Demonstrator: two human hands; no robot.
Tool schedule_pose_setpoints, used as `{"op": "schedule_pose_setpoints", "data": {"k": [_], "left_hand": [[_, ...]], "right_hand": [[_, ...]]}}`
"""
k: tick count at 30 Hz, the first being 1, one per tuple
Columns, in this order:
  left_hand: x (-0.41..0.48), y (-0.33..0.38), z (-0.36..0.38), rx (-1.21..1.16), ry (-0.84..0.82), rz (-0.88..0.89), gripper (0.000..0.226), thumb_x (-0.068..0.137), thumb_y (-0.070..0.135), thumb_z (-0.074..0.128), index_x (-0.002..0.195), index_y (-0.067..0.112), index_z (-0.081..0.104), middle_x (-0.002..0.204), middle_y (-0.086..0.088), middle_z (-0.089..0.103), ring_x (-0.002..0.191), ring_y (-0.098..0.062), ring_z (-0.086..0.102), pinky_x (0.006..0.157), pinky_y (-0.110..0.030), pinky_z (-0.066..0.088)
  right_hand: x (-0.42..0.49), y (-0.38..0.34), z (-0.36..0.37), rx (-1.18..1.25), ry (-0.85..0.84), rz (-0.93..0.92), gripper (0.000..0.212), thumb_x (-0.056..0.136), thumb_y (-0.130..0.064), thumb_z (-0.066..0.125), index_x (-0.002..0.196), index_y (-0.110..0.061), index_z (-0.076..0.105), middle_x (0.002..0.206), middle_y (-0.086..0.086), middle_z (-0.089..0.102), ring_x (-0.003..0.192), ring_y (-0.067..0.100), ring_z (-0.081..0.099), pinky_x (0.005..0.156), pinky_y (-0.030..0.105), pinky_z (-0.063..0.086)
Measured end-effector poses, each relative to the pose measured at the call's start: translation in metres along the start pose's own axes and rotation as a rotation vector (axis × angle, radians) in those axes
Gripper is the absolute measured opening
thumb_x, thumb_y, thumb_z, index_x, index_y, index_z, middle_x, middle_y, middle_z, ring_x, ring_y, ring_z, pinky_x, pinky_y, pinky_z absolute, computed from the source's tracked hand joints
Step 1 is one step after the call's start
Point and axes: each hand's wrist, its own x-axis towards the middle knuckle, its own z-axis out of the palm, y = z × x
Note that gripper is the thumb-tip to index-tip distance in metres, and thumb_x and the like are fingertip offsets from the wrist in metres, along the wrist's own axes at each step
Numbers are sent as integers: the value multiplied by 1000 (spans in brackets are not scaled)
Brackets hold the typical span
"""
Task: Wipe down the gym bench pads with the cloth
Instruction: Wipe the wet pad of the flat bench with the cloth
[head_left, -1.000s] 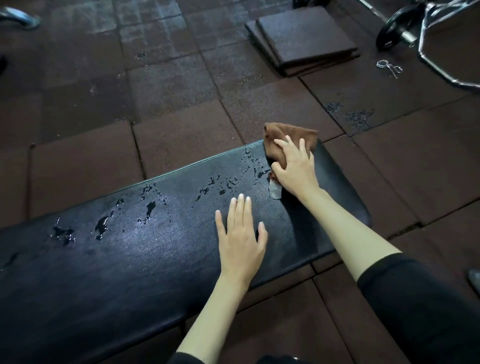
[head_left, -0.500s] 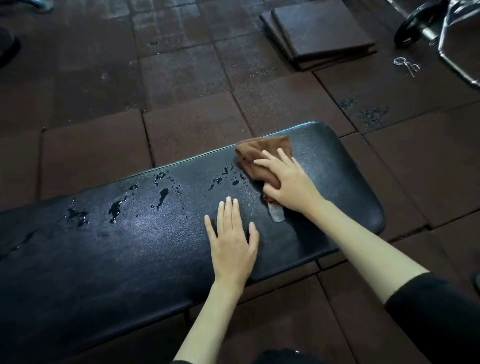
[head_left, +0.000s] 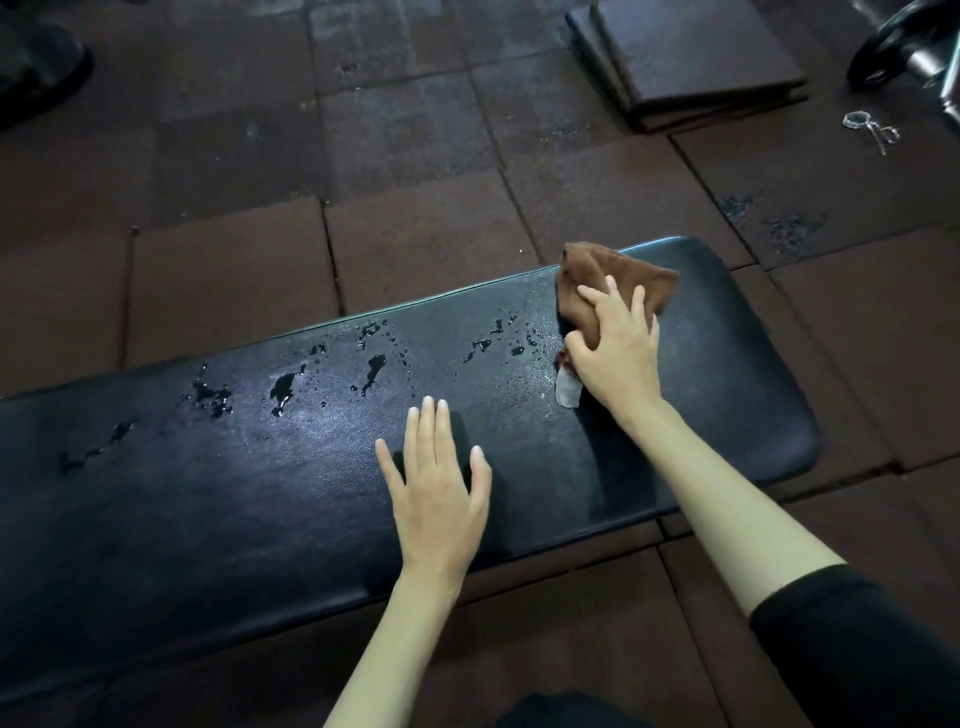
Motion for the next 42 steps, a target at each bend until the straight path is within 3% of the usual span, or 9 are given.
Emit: {"op": "schedule_pose_setpoints", "data": {"k": [12, 17, 21, 25, 29, 32, 37, 42], "left_hand": [[-9, -28, 0, 57, 8, -49, 60, 91, 37, 33, 142, 7, 38, 149, -9, 36, 139, -21, 30, 114, -49, 9], [-12, -31, 0, 82, 3, -35, 60, 90, 37, 33, 141, 5, 38, 149, -10, 37, 139, -22, 32, 114, -48, 9], [-10, -29, 0, 79, 4, -41, 60, 89, 37, 35, 141, 5, 39, 148, -10, 39, 138, -22, 33, 114, -48, 10], [-11, -31, 0, 77, 17, -49, 61, 89, 38, 36, 140, 5, 40, 147, -10, 39, 137, -22, 34, 114, -48, 10], [-11, -32, -1, 27, 14, -56, 62, 90, 40, 35, 141, 5, 38, 148, -10, 37, 139, -22, 31, 115, -48, 9], [-10, -35, -3, -22, 24, -58, 61, 91, 38, 35, 142, 6, 37, 149, -9, 36, 140, -21, 28, 115, -49, 11], [-18, -56, -8, 3, 62, -75, 58, 91, 36, 36, 141, 7, 40, 148, -8, 39, 139, -20, 30, 114, -51, 13], [-19, -69, -14, 25, 81, -73, 57, 91, 35, 37, 141, 8, 40, 148, -6, 38, 140, -19, 29, 115, -50, 6]], "right_hand": [[-38, -84, 65, -80, -150, -256, 55, 84, -31, 57, 137, -27, 44, 156, 1, 26, 145, 31, 9, 116, 51, 7], [-45, -79, 62, -23, -286, -424, 53, 80, -27, 60, 133, -29, 49, 154, -3, 29, 146, 28, 10, 116, 46, 6], [-45, -60, 42, -6, -349, -441, 54, 78, -24, 61, 130, -33, 50, 154, -10, 29, 146, 20, 11, 117, 41, 7], [-35, -33, 14, -16, -272, -317, 54, 77, -23, 58, 129, -35, 50, 153, -9, 30, 146, 22, 13, 117, 45, 11], [-17, -14, -21, -12, -130, -66, 51, 80, -20, 60, 128, -32, 50, 154, -2, 31, 145, 29, 15, 116, 46, 14], [-21, -52, -46, 49, 28, 18, 48, 82, -21, 58, 128, -29, 49, 154, 3, 30, 145, 31, 13, 117, 47, 10], [-29, -108, -49, 40, 121, 46, 47, 83, -21, 53, 129, -26, 48, 155, 3, 28, 145, 31, 9, 117, 48, 4], [-43, -154, -32, 28, 49, -98, 47, 84, -23, 56, 130, -24, 49, 154, 3, 29, 145, 31, 11, 115, 49, 7]]}}
